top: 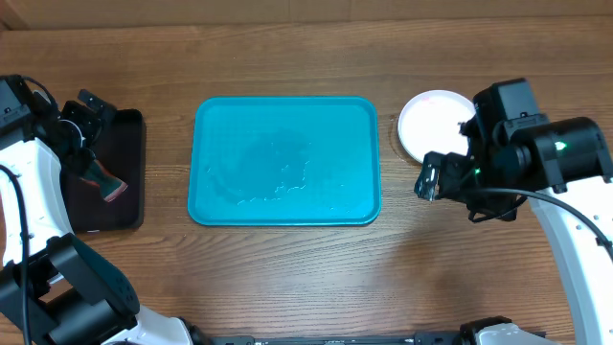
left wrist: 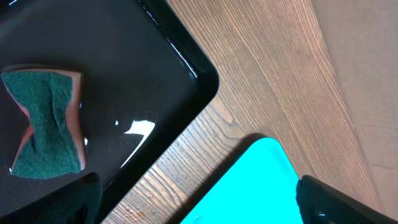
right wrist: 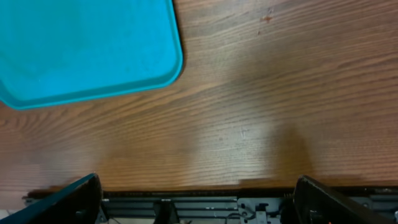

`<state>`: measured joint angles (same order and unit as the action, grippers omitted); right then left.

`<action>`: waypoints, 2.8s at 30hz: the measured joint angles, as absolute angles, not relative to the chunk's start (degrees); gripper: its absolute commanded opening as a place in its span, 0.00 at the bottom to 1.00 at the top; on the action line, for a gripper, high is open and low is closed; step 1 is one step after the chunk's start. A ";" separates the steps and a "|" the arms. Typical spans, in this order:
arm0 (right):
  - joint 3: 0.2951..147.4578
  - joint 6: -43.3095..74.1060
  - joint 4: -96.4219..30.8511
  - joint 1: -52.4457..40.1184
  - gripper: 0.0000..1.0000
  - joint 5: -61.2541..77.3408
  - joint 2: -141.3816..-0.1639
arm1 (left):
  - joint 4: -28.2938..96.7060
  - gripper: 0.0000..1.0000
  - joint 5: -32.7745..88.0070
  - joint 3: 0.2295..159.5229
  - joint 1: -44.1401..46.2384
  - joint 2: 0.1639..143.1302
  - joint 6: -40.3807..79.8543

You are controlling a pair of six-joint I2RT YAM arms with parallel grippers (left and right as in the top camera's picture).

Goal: Clean dirty plates on tray and stack at the side

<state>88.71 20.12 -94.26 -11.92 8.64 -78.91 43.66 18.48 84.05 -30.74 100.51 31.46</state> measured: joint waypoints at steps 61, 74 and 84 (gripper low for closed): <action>7.05 17.98 -9.98 -0.30 1.00 8.03 -0.99 | 43.66 1.00 18.48 84.05 -30.74 100.51 31.46; 1.06 17.96 4.99 1.15 1.00 7.70 -0.75 | 43.68 1.00 18.48 84.05 -30.74 100.51 31.46; 1.06 13.21 -0.89 1.15 1.00 6.37 -0.73 | 43.66 1.00 18.48 84.05 -30.74 100.51 31.46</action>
